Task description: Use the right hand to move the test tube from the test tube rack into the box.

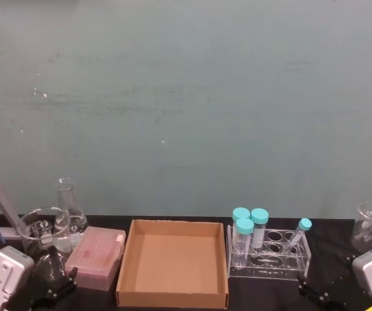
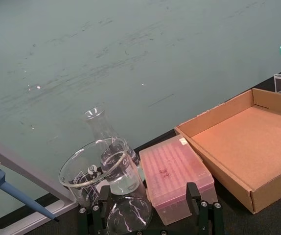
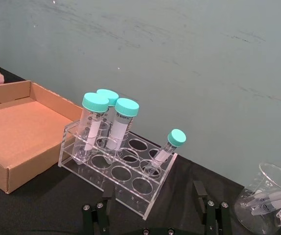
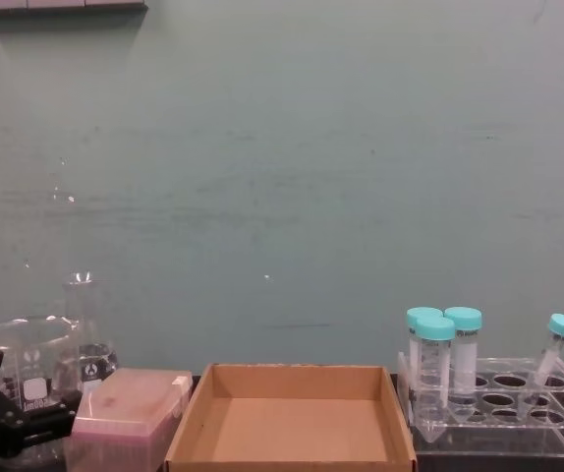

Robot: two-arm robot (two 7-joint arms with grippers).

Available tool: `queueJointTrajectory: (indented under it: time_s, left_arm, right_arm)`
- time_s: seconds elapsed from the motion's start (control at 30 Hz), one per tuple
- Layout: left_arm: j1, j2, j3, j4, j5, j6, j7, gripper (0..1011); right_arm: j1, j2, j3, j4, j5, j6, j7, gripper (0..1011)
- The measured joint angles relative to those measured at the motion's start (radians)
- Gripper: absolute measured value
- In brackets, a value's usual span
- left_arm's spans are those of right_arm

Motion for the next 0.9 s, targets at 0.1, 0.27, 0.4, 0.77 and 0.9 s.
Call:
queueJointTrajectory:
  time_s: [0.1,0.27,0.4,0.77,0.9]
  left_arm:
    - [0.0,0.0,0.0,0.0,0.0,0.0,0.0,1000]
    - [0.0,0.0,0.0,0.0,0.0,0.0,0.0,1000]
    - [0.0,0.0,0.0,0.0,0.0,0.0,0.0,1000]
    - [0.0,0.0,0.0,0.0,0.0,0.0,0.0,1000]
    - [0.0,0.0,0.0,0.0,0.0,0.0,0.0,1000]
  right_arm:
    - [0.0,0.0,0.0,0.0,0.0,0.0,0.0,1002]
    - [0.0,0.0,0.0,0.0,0.0,0.0,0.0,1002]
    - [0.0,0.0,0.0,0.0,0.0,0.0,0.0,1002]
    - [0.0,0.0,0.0,0.0,0.0,0.0,0.0,1002]
    - [0.0,0.0,0.0,0.0,0.0,0.0,0.0,1002]
